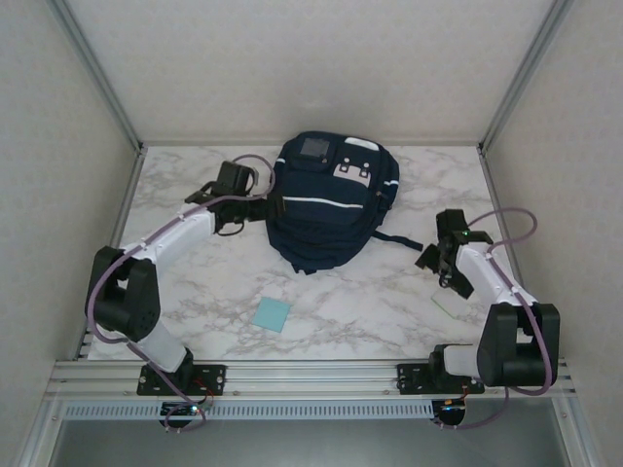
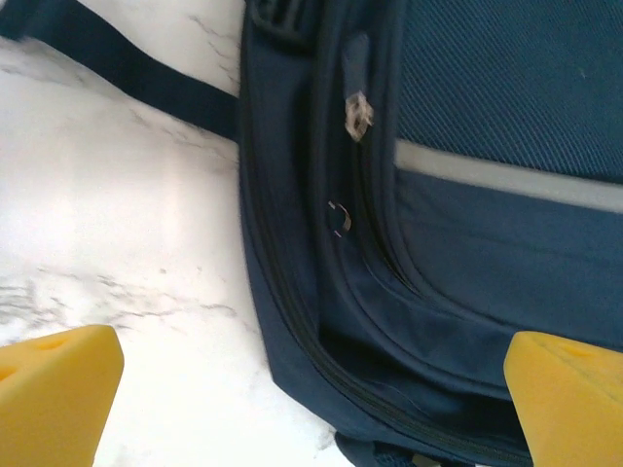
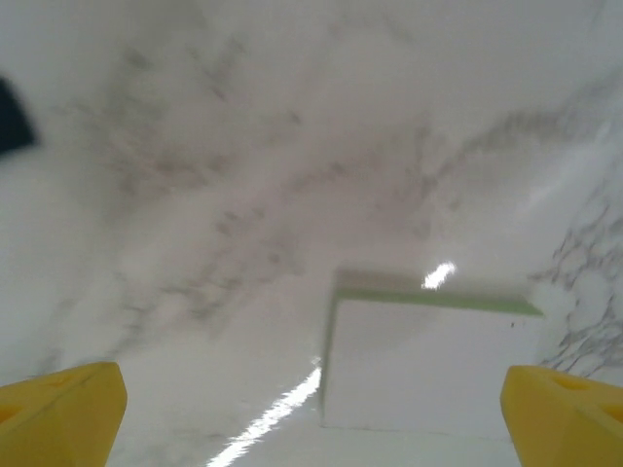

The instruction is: Pack books, pencil case, and school supplies into a backpack

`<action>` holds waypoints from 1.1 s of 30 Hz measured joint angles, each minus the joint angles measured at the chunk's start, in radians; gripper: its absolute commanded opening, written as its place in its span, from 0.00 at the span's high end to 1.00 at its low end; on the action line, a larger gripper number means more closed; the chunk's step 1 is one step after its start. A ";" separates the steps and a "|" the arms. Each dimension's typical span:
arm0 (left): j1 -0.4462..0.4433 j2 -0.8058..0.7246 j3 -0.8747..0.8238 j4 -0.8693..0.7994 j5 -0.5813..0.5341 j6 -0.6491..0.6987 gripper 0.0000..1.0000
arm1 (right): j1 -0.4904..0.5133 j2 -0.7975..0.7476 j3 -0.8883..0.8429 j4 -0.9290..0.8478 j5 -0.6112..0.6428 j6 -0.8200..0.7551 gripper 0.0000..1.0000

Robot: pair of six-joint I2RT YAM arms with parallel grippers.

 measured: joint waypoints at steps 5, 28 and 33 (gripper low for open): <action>-0.080 -0.006 -0.068 0.070 -0.029 -0.029 0.00 | -0.080 0.009 -0.066 0.056 -0.068 -0.002 0.01; -0.099 -0.067 -0.132 0.161 -0.089 -0.133 0.00 | 0.163 0.077 -0.048 0.259 -0.340 0.071 0.01; -0.099 -0.072 -0.139 0.159 -0.089 -0.160 0.00 | 0.206 0.083 0.048 0.201 -0.315 0.051 0.01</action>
